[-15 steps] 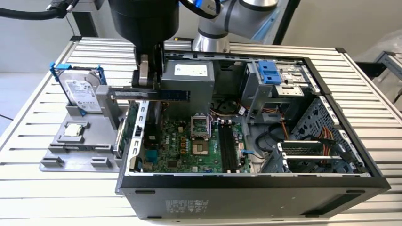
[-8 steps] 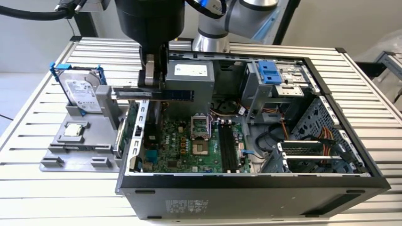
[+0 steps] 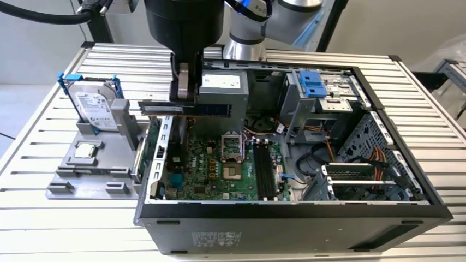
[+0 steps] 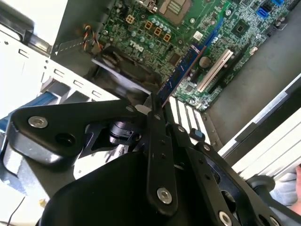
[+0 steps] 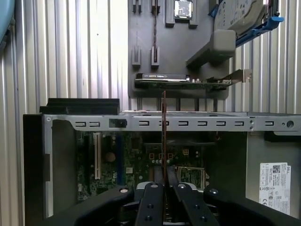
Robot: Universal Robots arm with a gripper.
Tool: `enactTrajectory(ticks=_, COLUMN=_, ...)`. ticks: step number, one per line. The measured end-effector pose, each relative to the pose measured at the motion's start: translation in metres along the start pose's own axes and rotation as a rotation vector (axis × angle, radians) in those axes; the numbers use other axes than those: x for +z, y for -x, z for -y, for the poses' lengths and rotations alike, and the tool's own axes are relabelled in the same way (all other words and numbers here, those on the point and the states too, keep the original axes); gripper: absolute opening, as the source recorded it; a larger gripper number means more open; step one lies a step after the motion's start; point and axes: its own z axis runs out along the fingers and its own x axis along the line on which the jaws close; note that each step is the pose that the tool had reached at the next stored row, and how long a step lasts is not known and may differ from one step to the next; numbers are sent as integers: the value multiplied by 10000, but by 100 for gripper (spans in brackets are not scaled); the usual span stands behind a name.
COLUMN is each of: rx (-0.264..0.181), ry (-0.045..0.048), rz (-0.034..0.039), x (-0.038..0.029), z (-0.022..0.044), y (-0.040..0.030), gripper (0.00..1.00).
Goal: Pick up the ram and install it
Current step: 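Pick up the ram and move it above insertion slot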
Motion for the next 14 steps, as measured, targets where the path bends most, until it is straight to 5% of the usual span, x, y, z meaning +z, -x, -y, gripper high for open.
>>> enactTrajectory(ticks=14, rx=56, ry=-5, rz=3, x=-3, z=181, y=13, gripper=0)
